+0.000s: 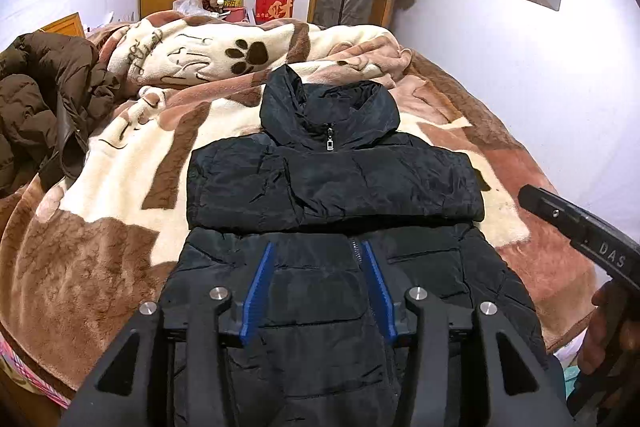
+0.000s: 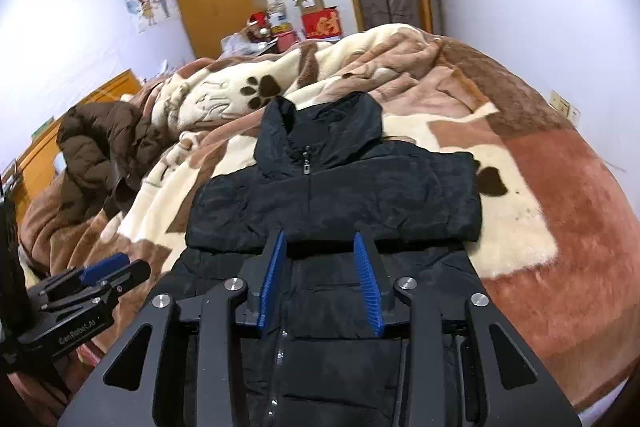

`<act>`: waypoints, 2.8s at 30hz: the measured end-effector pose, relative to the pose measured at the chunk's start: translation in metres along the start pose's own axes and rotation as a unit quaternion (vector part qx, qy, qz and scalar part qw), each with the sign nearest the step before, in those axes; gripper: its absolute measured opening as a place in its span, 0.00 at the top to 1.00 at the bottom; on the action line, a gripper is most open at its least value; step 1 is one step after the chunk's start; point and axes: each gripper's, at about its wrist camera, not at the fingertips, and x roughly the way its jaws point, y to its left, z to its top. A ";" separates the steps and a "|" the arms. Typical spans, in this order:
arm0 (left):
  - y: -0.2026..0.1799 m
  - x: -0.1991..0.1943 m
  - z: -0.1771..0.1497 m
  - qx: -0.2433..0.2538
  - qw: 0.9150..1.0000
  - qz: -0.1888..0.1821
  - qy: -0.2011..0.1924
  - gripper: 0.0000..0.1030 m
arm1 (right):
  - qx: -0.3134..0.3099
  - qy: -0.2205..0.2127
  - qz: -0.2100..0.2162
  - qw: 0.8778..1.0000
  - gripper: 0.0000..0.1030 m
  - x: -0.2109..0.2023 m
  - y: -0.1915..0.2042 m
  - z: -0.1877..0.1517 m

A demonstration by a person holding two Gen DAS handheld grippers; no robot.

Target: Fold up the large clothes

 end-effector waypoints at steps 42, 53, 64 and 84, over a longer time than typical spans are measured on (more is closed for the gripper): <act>0.075 0.412 0.227 -0.071 0.992 0.010 0.106 0.71 | 0.035 0.144 0.047 0.988 0.53 0.392 -0.131 0.201; 0.068 0.298 0.211 -0.056 0.998 -0.035 0.003 0.93 | 0.014 0.052 0.073 0.996 0.94 0.289 -0.103 0.202; 0.079 0.182 0.123 -0.071 0.995 -0.062 -0.020 0.92 | 0.022 0.033 0.101 0.994 0.95 0.160 -0.084 0.109; 0.063 0.113 0.048 -0.034 0.998 -0.048 0.000 0.73 | -0.003 0.083 0.081 0.993 0.78 0.139 -0.050 0.046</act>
